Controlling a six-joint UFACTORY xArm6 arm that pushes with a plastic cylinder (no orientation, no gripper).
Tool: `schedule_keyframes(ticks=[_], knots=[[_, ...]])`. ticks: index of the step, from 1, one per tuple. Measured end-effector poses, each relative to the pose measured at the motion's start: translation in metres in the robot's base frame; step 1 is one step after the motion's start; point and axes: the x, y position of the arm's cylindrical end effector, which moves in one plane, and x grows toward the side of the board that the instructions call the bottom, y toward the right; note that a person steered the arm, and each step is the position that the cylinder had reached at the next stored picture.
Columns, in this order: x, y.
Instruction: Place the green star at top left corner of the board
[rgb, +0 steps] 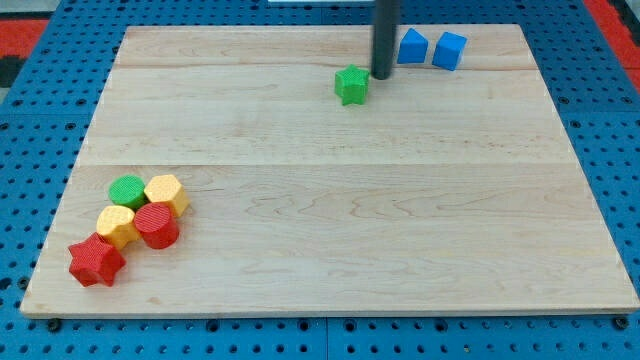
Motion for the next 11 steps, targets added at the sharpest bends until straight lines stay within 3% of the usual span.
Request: schedule_keyframes(ticks=[1,2,3,4,5,7,8,9,11], knots=[[0.011,-0.041],[0.004,-0.148],[0.016,-0.163],[0.023,-0.071],[0.075,-0.115],[0.006,-0.234],[0.015,-0.201],[0.061,-0.181],[0.052,-0.297]])
